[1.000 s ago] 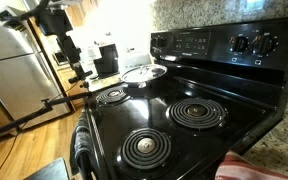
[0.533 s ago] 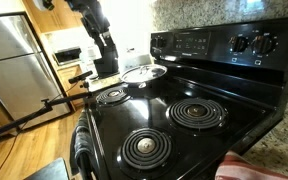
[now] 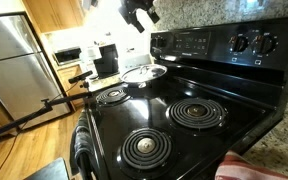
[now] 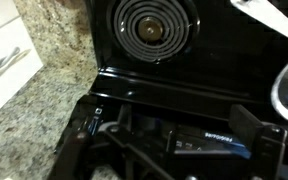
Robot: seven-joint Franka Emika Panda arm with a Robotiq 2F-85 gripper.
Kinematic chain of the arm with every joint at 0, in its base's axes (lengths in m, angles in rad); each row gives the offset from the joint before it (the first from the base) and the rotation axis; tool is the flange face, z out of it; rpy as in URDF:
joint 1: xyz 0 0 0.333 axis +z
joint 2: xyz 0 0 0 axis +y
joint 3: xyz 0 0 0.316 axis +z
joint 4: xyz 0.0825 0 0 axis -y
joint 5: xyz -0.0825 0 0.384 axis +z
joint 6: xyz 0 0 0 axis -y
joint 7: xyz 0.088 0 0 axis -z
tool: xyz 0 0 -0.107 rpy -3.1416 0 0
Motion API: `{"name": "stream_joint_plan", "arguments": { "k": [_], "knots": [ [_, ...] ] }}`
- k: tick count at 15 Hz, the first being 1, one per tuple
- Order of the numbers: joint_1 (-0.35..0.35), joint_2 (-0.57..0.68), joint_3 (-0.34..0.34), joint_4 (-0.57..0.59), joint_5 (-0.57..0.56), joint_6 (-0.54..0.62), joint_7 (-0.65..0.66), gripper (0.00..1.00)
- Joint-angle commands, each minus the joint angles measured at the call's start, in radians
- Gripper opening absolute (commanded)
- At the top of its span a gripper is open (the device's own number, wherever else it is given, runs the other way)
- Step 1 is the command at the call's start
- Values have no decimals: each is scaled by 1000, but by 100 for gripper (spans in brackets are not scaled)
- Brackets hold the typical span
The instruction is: Tilt the second knob to the right
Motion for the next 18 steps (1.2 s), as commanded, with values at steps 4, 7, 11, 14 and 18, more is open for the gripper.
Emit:
{"name": "stream_joint_plan", "arguments": {
  "k": [4,7,11,14,18],
  "knots": [
    [-30,131,-30,91,-435,48,336,100],
    [1,124,-69,64,-434,54,331,100],
    [4,161,-85,93,-454,51,350,100],
    [7,161,-85,98,-454,49,350,100],
    [9,163,-107,66,-556,114,411,100]
  ]
}}
